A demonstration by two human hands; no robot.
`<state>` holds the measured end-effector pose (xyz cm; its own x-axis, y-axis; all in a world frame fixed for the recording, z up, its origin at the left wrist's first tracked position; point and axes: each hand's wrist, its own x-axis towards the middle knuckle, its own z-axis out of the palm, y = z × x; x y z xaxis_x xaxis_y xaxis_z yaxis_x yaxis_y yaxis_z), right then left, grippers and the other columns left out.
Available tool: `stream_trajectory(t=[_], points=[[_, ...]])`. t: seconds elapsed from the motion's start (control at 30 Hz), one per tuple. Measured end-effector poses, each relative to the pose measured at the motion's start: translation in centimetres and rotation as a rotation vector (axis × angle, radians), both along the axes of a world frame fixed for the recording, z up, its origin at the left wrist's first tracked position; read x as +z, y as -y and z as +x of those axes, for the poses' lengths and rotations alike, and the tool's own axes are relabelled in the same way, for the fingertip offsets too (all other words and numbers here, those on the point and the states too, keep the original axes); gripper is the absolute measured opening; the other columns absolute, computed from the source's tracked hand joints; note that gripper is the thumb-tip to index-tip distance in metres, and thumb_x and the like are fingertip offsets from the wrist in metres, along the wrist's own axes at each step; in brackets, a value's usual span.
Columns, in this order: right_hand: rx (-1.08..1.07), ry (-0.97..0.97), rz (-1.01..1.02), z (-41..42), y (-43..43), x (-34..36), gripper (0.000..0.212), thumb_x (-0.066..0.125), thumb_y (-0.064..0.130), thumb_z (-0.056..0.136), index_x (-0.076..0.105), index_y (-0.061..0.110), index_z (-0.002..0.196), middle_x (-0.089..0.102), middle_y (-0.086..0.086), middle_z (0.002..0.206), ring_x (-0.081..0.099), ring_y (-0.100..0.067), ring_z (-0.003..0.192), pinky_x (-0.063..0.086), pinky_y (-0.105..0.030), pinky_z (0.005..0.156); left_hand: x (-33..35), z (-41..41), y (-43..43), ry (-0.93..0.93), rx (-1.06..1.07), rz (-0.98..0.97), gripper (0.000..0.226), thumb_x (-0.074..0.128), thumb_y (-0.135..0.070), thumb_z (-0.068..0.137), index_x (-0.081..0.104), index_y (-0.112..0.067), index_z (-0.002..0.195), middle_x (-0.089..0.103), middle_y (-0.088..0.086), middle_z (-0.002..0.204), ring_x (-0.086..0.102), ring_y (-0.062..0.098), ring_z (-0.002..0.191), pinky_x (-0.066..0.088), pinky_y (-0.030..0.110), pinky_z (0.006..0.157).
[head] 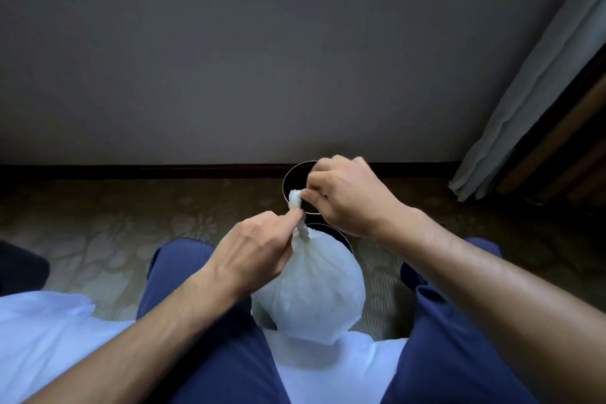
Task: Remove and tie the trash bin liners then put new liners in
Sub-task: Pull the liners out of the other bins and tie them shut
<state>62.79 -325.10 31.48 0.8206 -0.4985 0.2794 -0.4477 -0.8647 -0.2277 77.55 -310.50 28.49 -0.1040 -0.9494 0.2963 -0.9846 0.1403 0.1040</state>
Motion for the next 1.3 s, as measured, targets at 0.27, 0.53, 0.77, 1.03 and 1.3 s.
stream_trajectory(t=[0.27, 0.53, 0.77, 1.03, 1.3], points=[[-0.241, 0.290, 1.256, 3.7, -5.1, -1.4, 0.027, 0.051, 0.024, 0.099, 0.064, 0.005, 0.084, 0.054, -0.002, 0.069, 0.055, -0.008, 0.049, 0.062, -0.039, 0.057, 2.9, 2.5, -0.5, 0.369, -0.124, -0.220, 0.016, 0.058, -0.006, 0.091, 0.059, -0.009, 0.075, 0.053, 0.011, 0.081, 0.041, 0.026, 0.067, 0.038, 0.042, 0.057], [-0.044, 0.306, 1.531, 4.7, -6.8, -2.7, 0.023, 0.054, 0.014, 0.092, 0.060, -0.007, 0.084, 0.061, -0.027, 0.073, 0.064, -0.034, 0.056, 0.056, -0.037, 0.066, 3.7, 5.2, -3.1, 0.165, -0.389, 0.071, 0.002, 0.059, -0.019, 0.095, 0.062, -0.019, 0.095, 0.061, 0.000, 0.098, 0.038, 0.019, 0.067, 0.040, 0.038, 0.058], [-0.026, 0.221, 1.149, 4.1, -6.1, -3.5, 0.031, 0.053, 0.027, 0.087, 0.056, 0.000, 0.071, 0.059, -0.008, 0.061, 0.057, -0.017, 0.062, 0.041, -0.034, 0.068, 2.5, 3.2, -3.7, -0.072, -0.105, 0.135, 0.015, 0.045, -0.030, 0.103, 0.059, -0.026, 0.099, 0.056, -0.010, 0.090, 0.052, 0.013, 0.074, 0.048, 0.033, 0.068], [-0.060, 0.363, 1.001, 3.4, -5.4, -3.9, 0.038, 0.055, 0.035, 0.095, 0.054, 0.013, 0.065, 0.068, 0.003, 0.064, 0.061, -0.010, 0.066, 0.050, -0.045, 0.078, 3.7, 0.1, -2.3, -1.670, 0.591, 0.339, 0.036, 0.045, -0.025, 0.106, 0.063, -0.012, 0.078, 0.062, -0.001, 0.069, 0.045, 0.010, 0.054, 0.033, 0.021, 0.050], [-0.180, 0.382, 0.510, 2.0, -5.2, -2.0, 0.024, 0.060, 0.044, 0.098, 0.065, 0.025, 0.083, 0.063, 0.007, 0.063, 0.059, -0.008, 0.059, 0.047, -0.030, 0.057, 3.6, -2.0, -2.5, -2.411, 0.352, 0.156, 0.032, 0.051, -0.015, 0.097, 0.072, -0.016, 0.121, 0.064, -0.003, 0.092, 0.044, 0.013, 0.074, 0.025, 0.028, 0.064]])
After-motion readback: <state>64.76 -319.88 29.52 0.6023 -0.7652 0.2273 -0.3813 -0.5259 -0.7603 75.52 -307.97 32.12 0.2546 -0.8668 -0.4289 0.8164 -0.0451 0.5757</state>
